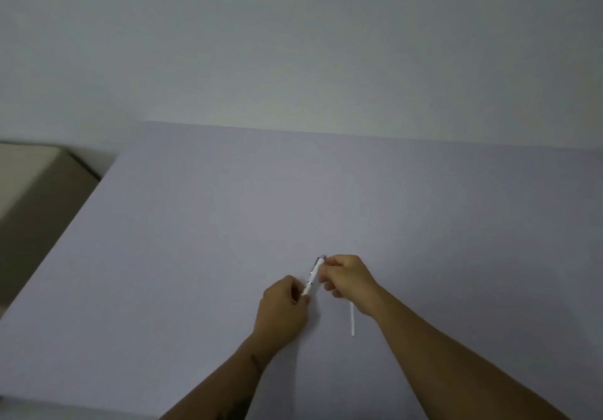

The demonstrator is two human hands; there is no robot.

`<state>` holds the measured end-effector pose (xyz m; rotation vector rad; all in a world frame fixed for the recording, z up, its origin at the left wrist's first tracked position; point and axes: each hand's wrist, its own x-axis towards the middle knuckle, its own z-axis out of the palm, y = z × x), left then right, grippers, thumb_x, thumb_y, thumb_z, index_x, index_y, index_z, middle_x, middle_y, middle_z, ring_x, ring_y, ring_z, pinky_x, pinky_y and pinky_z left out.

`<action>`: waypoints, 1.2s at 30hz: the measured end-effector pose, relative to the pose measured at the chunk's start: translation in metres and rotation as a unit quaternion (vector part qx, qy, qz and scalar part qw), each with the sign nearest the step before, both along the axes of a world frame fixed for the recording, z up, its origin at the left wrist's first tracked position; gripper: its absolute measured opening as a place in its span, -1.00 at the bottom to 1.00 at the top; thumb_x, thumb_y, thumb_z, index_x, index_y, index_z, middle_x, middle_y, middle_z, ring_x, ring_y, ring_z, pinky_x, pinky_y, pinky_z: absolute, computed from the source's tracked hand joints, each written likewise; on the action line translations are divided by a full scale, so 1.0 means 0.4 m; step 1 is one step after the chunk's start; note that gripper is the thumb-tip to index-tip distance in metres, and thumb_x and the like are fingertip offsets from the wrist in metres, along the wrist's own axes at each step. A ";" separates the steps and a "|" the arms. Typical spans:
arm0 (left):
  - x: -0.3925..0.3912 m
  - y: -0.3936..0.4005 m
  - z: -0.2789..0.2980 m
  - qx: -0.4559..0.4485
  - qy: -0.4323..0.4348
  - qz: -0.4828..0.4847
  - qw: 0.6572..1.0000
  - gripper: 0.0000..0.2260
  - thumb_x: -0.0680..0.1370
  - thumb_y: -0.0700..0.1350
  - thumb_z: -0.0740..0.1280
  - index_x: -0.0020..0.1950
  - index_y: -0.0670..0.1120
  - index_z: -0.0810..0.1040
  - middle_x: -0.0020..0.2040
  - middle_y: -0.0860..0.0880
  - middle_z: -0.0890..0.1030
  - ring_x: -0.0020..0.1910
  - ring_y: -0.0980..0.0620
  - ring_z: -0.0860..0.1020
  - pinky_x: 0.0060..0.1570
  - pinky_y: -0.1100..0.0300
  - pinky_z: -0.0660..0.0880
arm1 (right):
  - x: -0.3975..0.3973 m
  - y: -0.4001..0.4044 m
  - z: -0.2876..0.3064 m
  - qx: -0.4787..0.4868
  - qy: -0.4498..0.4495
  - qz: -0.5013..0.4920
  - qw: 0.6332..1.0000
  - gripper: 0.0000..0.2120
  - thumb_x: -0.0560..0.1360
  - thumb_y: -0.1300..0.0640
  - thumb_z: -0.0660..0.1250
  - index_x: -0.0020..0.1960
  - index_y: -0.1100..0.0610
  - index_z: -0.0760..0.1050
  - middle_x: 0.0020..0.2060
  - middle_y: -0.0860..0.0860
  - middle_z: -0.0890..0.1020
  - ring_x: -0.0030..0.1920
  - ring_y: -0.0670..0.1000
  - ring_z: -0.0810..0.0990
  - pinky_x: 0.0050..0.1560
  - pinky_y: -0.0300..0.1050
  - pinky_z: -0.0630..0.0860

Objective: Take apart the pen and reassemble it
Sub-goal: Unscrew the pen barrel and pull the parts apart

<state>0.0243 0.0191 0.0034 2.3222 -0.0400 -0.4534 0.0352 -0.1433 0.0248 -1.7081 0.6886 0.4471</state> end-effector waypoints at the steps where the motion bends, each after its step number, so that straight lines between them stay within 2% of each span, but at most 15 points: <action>1: 0.006 0.007 0.006 -0.014 0.002 0.002 1.000 -0.92 0.50 -0.10 0.37 -0.19 -0.02 0.52 -0.29 0.05 0.58 -0.33 0.09 0.51 -0.32 0.25 0.46 | 0.009 0.014 -0.002 0.024 0.000 -0.019 1.000 -0.84 0.51 0.20 0.33 -0.05 0.24 0.67 -0.27 0.03 0.70 -0.35 -0.06 0.57 -0.32 -0.22 0.54; 5: 0.042 0.027 0.019 -0.030 0.015 0.002 0.999 -0.90 0.50 -0.11 0.40 -0.20 0.02 0.52 -0.32 0.06 0.55 -0.37 0.11 0.48 -0.33 0.27 0.40 | 0.047 0.054 -0.008 0.075 0.009 -0.080 0.994 -0.83 0.49 0.27 0.33 -0.23 0.25 0.65 -0.35 0.07 0.68 -0.41 -0.04 0.54 -0.36 -0.18 0.50; 8: 0.078 0.042 0.026 -0.015 0.035 -0.018 0.999 -0.93 0.51 -0.16 0.37 -0.17 -0.04 0.55 -0.31 0.05 0.55 -0.37 0.09 0.48 -0.32 0.24 0.44 | 0.082 0.060 -0.012 0.124 0.035 -0.161 0.979 -0.82 0.51 0.31 0.32 -0.24 0.25 0.63 -0.35 0.12 0.65 -0.41 -0.02 0.54 -0.34 -0.16 0.53; 10: 0.092 0.054 0.022 0.004 0.050 -0.026 0.998 -0.96 0.51 -0.16 0.36 -0.14 -0.07 0.58 -0.29 0.05 0.55 -0.35 0.08 0.48 -0.31 0.21 0.47 | 0.108 0.038 -0.012 0.136 0.039 -0.204 0.969 -0.85 0.51 0.34 0.32 -0.21 0.25 0.60 -0.36 0.12 0.63 -0.42 -0.02 0.53 -0.39 -0.21 0.54; 13: 0.097 0.065 0.010 -0.008 0.075 -0.003 0.997 -0.96 0.51 -0.13 0.38 -0.12 -0.07 0.58 -0.27 0.03 0.56 -0.32 0.05 0.51 -0.27 0.18 0.50 | 0.129 -0.009 -0.015 0.063 0.055 -0.136 0.987 -0.93 0.49 0.34 0.36 -0.15 0.25 0.60 -0.32 0.15 0.65 -0.40 0.03 0.56 -0.42 -0.21 0.54; 15: 0.097 0.068 0.000 -0.019 0.084 0.010 0.996 -0.96 0.52 -0.11 0.38 -0.12 -0.05 0.56 -0.26 0.02 0.55 -0.32 0.07 0.50 -0.27 0.21 0.46 | 0.133 -0.023 -0.024 -0.031 0.062 -0.057 0.996 -0.92 0.43 0.34 0.35 -0.22 0.24 0.60 -0.33 0.16 0.67 -0.40 0.07 0.60 -0.37 -0.16 0.56; 18: 0.095 0.072 -0.008 -0.027 0.098 0.022 0.995 -0.96 0.51 -0.11 0.38 -0.10 -0.07 0.58 -0.22 0.00 0.58 -0.29 0.04 0.51 -0.20 0.16 0.51 | 0.134 -0.010 -0.043 -0.168 0.044 0.027 0.985 -0.89 0.35 0.31 0.30 -0.24 0.26 0.61 -0.38 0.11 0.69 -0.37 0.10 0.65 -0.30 -0.07 0.61; 20: 0.092 0.079 -0.012 -0.024 0.105 0.022 0.994 -0.95 0.51 -0.10 0.38 -0.09 -0.06 0.59 -0.22 0.00 0.59 -0.28 0.03 0.52 -0.17 0.13 0.53 | 0.135 0.007 -0.055 -0.235 0.027 0.054 0.970 -0.90 0.34 0.28 0.32 -0.19 0.25 0.60 -0.32 0.11 0.70 -0.29 0.11 0.65 -0.28 -0.10 0.57; 22: 0.089 0.088 -0.013 -0.019 0.109 0.014 0.994 -0.96 0.52 -0.10 0.37 -0.11 -0.04 0.58 -0.25 0.02 0.58 -0.29 0.06 0.51 -0.22 0.18 0.52 | 0.142 0.021 -0.061 -0.273 0.023 0.076 0.959 -0.90 0.35 0.25 0.34 -0.18 0.25 0.60 -0.30 0.10 0.69 -0.26 0.12 0.64 -0.31 -0.14 0.49; 25: 0.086 0.102 -0.016 -0.017 0.114 0.013 0.993 -0.94 0.52 -0.10 0.36 -0.15 0.00 0.56 -0.27 0.04 0.56 -0.32 0.09 0.49 -0.30 0.26 0.45 | 0.154 0.037 -0.067 -0.291 0.023 0.088 0.953 -0.91 0.37 0.24 0.32 -0.20 0.26 0.58 -0.30 0.11 0.68 -0.21 0.15 0.66 -0.37 -0.18 0.42; 28: 0.085 0.109 -0.015 -0.018 0.113 0.016 0.993 -0.94 0.52 -0.11 0.35 -0.15 0.00 0.56 -0.27 0.03 0.57 -0.31 0.08 0.49 -0.30 0.26 0.45 | 0.154 0.043 -0.068 -0.306 0.016 0.091 0.948 -0.85 0.41 0.23 0.29 -0.04 0.21 0.53 -0.13 0.11 0.62 -0.09 0.17 0.62 -0.20 -0.13 0.46; 30: 0.085 0.112 -0.012 -0.018 0.109 0.017 0.994 -0.94 0.52 -0.11 0.35 -0.16 0.00 0.55 -0.27 0.04 0.56 -0.32 0.09 0.49 -0.31 0.25 0.44 | 0.149 0.041 -0.063 -0.303 0.013 0.086 0.949 -0.85 0.43 0.20 0.28 0.00 0.16 0.50 -0.08 0.07 0.55 -0.07 0.15 0.58 -0.13 -0.09 0.48; 33: 0.084 0.113 -0.004 -0.021 0.104 0.020 0.994 -0.94 0.52 -0.11 0.35 -0.16 -0.01 0.54 -0.26 0.04 0.56 -0.30 0.08 0.49 -0.30 0.25 0.44 | 0.136 0.030 -0.043 -0.288 0.009 0.074 0.955 -0.85 0.46 0.16 0.31 0.03 0.12 0.51 -0.10 0.00 0.49 -0.08 0.09 0.53 -0.09 -0.11 0.47; 36: 0.082 0.106 0.009 -0.039 0.093 0.037 0.994 -0.95 0.50 -0.12 0.37 -0.16 -0.03 0.54 -0.25 0.03 0.56 -0.29 0.08 0.49 -0.29 0.25 0.43 | 0.108 0.021 -0.010 -0.221 -0.004 0.052 0.974 -0.87 0.40 0.23 0.34 -0.08 0.11 0.61 -0.24 -0.03 0.59 -0.19 0.03 0.58 -0.17 -0.17 0.51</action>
